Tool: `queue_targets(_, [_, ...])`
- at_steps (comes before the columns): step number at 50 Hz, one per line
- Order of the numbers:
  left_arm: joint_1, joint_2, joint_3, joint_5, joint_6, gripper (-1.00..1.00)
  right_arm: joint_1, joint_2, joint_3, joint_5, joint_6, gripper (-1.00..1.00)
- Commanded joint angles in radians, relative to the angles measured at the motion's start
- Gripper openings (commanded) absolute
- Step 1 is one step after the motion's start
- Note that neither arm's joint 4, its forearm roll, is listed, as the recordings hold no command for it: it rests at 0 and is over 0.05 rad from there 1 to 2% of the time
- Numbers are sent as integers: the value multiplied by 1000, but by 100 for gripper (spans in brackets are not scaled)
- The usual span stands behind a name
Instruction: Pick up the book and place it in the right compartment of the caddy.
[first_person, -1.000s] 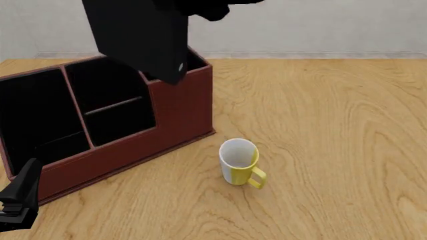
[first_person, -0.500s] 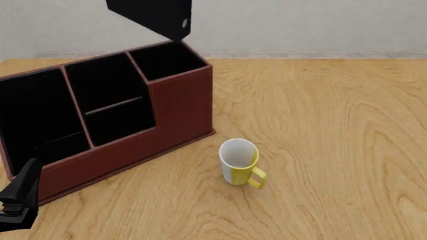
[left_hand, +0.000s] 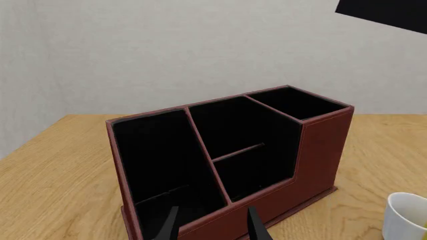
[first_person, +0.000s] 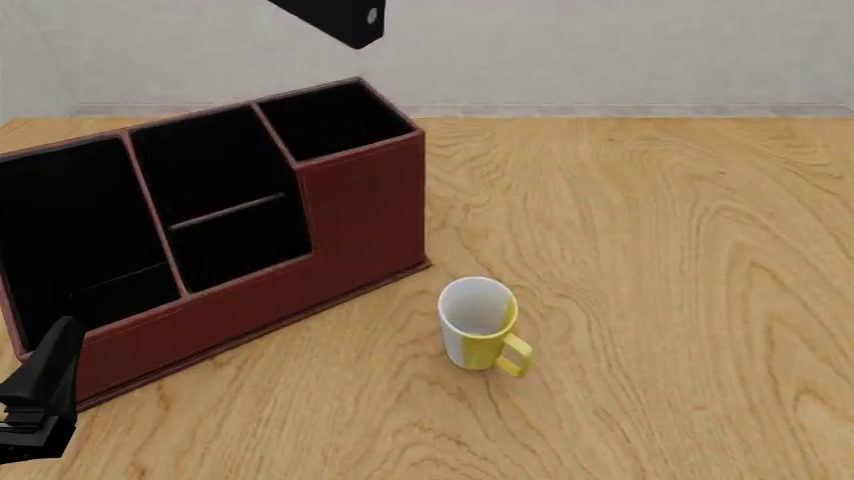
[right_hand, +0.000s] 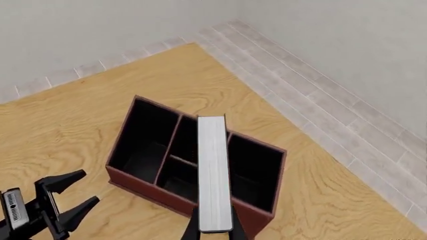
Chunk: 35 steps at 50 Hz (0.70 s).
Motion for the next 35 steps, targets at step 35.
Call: queue_targets(35, [0,0,0,0,0,100,-80,205,-114,-83,80,-100])
